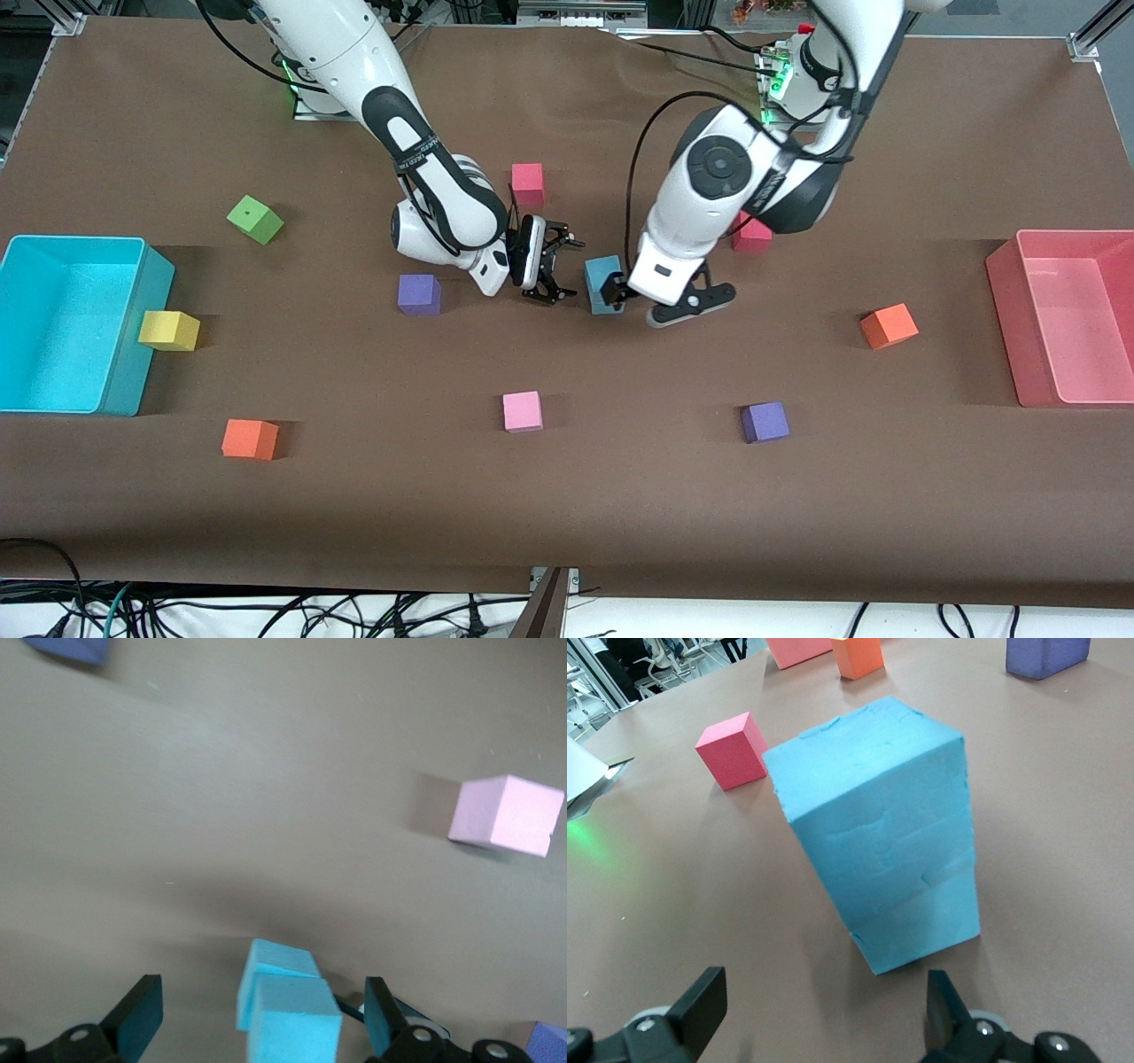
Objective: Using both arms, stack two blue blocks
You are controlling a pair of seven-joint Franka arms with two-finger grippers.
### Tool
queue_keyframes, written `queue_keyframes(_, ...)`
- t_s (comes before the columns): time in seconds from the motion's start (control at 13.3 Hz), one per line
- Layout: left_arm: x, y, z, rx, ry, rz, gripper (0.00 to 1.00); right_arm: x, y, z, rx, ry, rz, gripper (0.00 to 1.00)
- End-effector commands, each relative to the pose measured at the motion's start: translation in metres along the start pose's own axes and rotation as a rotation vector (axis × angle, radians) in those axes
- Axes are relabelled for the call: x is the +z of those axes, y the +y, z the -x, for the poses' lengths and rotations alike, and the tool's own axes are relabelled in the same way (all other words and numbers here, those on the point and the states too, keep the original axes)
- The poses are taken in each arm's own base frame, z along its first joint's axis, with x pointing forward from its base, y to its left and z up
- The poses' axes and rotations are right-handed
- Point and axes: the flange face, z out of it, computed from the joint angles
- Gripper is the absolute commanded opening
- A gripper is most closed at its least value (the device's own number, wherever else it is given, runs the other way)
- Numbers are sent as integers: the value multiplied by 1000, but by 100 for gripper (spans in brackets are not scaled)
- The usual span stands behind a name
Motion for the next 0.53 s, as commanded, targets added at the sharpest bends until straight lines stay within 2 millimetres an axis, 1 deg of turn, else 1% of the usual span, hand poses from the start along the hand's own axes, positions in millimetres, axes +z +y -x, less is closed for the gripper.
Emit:
queue_keyframes(0.0,-56,-38,-14,29,-15,-20,100,1,2,1,-10,19,3,100)
queue_keyframes(0.15,-94,-77,-39,127,-33,-45,100,0,2,1,-10,19,3,100)
queue_keyframes(0.23,-113,-101,-51,168,-53,-63,100,-1,2,1,-10,19,3,100)
queue_keyframes(0.38,-146,-146,-73,257,-80,-82,100,-1,2,2,-10,18,3,100)
queue_keyframes(0.45,-158,-166,-81,299,-85,-91,100,-1,1,2,-8,17,2,100)
